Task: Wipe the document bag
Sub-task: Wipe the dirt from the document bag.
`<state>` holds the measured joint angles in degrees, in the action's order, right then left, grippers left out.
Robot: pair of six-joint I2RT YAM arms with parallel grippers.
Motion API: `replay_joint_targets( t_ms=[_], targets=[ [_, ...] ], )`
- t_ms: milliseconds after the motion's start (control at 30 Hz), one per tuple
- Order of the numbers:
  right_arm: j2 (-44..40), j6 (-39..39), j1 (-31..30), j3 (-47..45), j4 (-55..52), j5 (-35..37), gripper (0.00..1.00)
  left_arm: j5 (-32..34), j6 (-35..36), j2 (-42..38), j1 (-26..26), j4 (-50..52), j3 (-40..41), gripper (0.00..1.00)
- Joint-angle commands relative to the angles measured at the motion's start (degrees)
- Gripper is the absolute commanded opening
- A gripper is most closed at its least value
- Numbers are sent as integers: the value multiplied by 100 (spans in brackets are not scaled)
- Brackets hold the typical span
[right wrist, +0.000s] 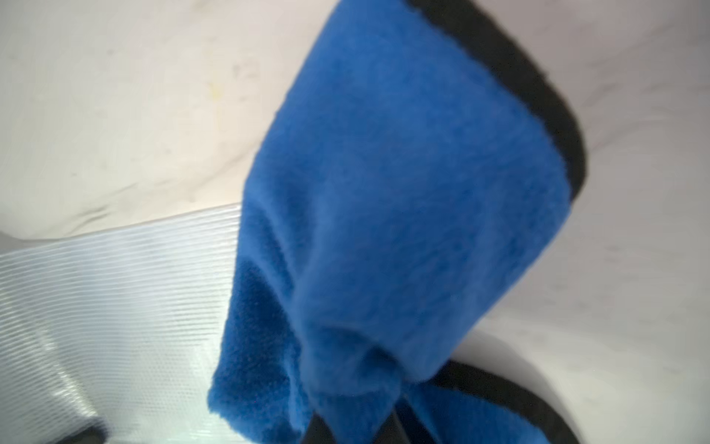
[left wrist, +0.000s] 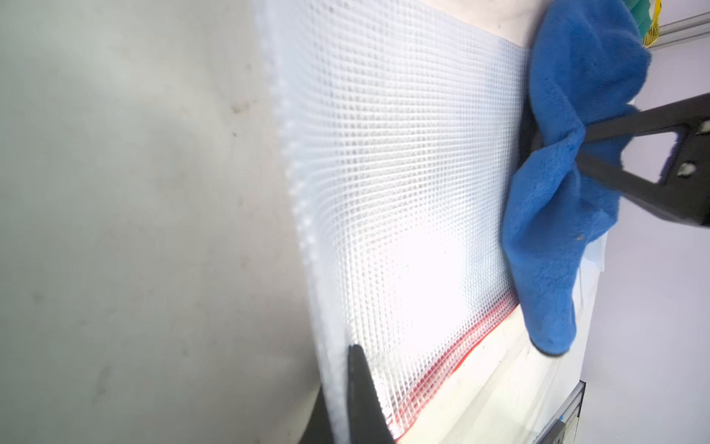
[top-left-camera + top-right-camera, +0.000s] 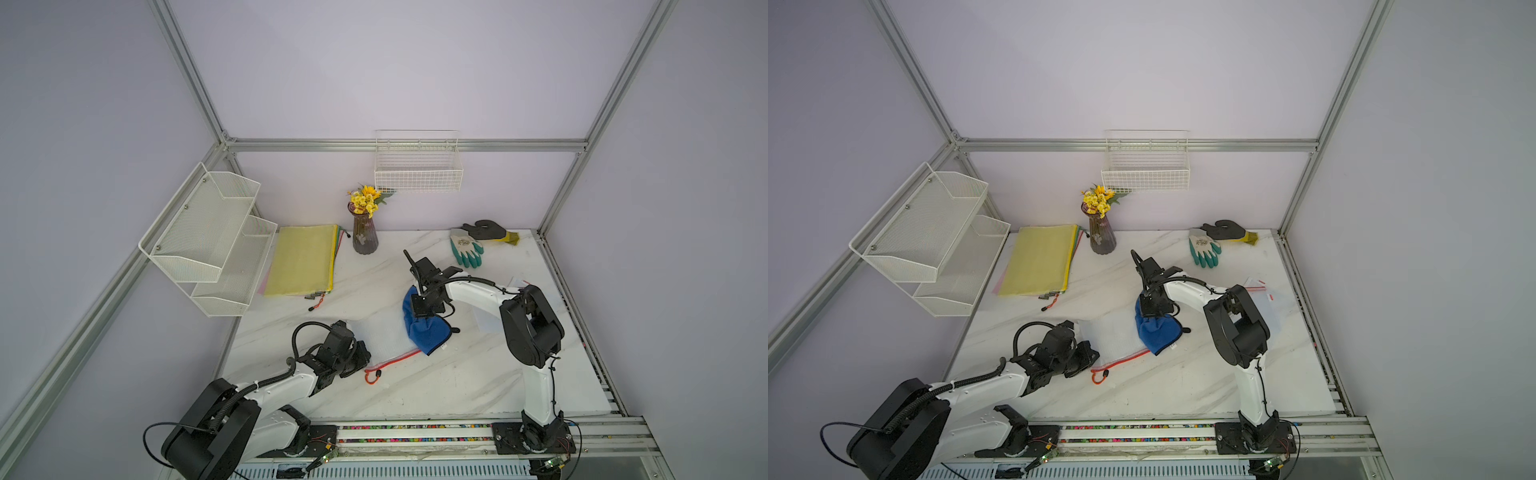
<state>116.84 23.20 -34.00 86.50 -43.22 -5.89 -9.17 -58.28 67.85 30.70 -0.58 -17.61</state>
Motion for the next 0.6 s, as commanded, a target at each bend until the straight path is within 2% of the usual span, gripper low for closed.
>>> replay_joint_targets(
  t_ms=[0, 67, 133, 233, 267, 400, 567],
  targets=[
    [49, -543, -447, 647, -625, -454, 0, 208, 197, 170, -63, 688, 55, 0],
    [228, -393, -796, 1099, -541, -1610, 0, 139, 337, 388, -64, 680, -97, 0],
    [551, -181, -1012, 1428, -388, -2332, 0, 50, 511, 582, -64, 649, -241, 0],
    [1058, 533, -1083, 1389, 394, -3080, 0, 81, 561, 670, -64, 657, -340, 0],
    [1239, 721, -1087, 1365, 540, -3081, 0, 104, 563, 652, -64, 664, -360, 0],
    [1254, 894, -681, 843, 548, -2110, 0, 155, 572, 537, -81, 798, -396, 0],
    [471, 354, 136, 221, -97, -11, 0, 189, 546, 431, -131, 896, -356, 0]
  ],
)
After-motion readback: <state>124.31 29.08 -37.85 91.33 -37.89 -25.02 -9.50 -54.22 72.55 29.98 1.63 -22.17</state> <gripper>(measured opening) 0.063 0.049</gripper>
